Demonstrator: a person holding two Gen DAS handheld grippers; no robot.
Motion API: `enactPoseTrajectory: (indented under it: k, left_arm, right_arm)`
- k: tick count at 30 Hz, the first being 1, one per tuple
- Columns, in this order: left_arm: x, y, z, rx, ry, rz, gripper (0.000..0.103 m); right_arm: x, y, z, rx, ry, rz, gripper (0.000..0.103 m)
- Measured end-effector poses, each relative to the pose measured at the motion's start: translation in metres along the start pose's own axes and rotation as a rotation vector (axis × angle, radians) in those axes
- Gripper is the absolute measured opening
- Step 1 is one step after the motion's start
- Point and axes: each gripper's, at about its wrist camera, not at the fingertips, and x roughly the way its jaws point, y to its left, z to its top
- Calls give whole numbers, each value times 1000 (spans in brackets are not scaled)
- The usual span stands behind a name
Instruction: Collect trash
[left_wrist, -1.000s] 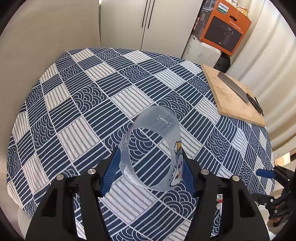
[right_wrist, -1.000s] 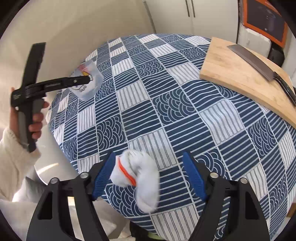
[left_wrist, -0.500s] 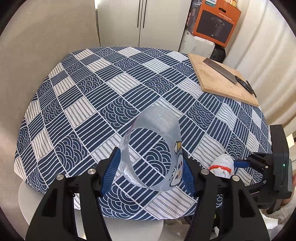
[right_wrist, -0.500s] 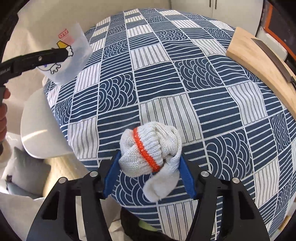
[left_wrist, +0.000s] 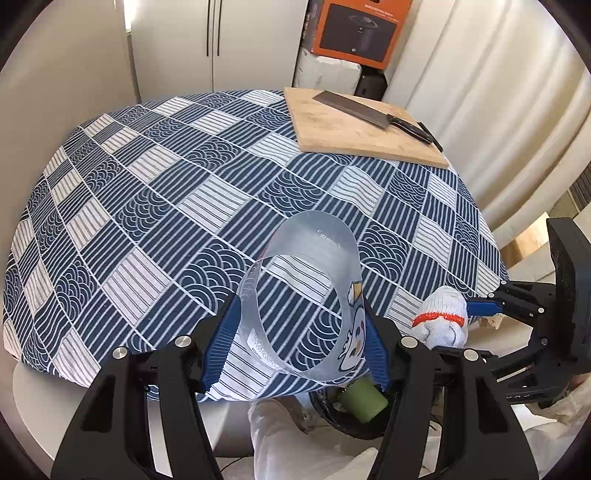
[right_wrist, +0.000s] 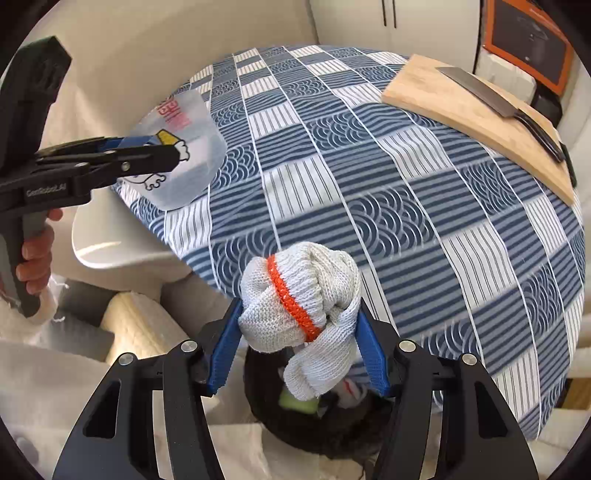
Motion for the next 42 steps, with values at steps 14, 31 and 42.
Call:
enactPoseTrajectory:
  k: [14, 31, 42]
  left_arm:
    - [7, -86, -45, 146, 82, -55, 62]
    - [29, -120, -82, 228, 204, -88, 72]
    - [21, -117, -77, 227, 159, -15, 96]
  right_arm:
    - [-30, -15, -79, 34, 28, -47, 55]
    - [-29, -31, -128, 122, 34, -82, 60]
    - [-53, -31, -123, 124, -53, -107, 85]
